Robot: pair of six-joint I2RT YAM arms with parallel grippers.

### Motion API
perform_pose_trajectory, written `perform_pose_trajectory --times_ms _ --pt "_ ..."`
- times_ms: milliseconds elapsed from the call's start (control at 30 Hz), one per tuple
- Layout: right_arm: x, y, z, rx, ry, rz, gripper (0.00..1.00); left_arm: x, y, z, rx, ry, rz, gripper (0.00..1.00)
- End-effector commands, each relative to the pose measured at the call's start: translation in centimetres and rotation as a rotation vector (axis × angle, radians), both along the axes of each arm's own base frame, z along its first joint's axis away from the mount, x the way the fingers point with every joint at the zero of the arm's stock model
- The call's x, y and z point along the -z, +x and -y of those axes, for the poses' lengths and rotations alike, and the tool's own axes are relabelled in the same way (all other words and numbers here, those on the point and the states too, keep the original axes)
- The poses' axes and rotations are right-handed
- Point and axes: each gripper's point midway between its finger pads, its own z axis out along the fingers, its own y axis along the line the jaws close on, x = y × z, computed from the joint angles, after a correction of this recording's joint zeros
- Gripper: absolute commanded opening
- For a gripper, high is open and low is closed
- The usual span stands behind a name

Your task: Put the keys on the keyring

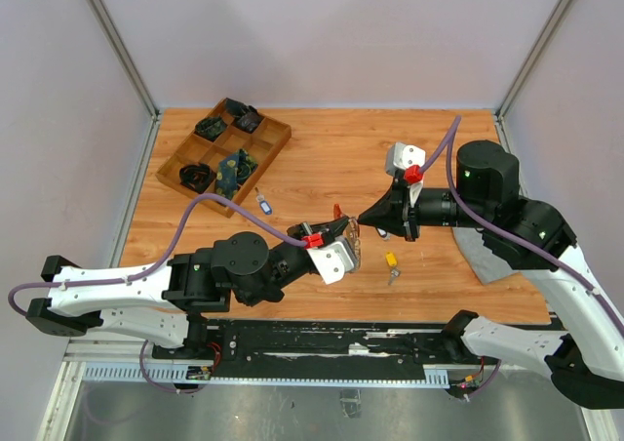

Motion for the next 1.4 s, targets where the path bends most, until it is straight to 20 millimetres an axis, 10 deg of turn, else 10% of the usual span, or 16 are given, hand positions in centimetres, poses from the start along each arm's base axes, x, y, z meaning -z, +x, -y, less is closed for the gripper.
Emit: perform_pose_trajectory --times_ms 0,700,1367 --pt "0.2 -0.9 -0.2 -0.036 0.0 -0.001 0.01 -2.6 -0.3 -0.2 0.007 -0.109 -0.001 0.01" --pt "-0.5 -1.7 0.0 -0.068 0.032 0.02 0.02 -3.7 -0.8 -0.8 0.034 -0.193 -0.036 0.0" --pt "-6.0 -3.5 1.8 -0.074 0.213 0.25 0.4 -4.5 -3.6 -0.4 0.201 -0.376 -0.203 0.0"
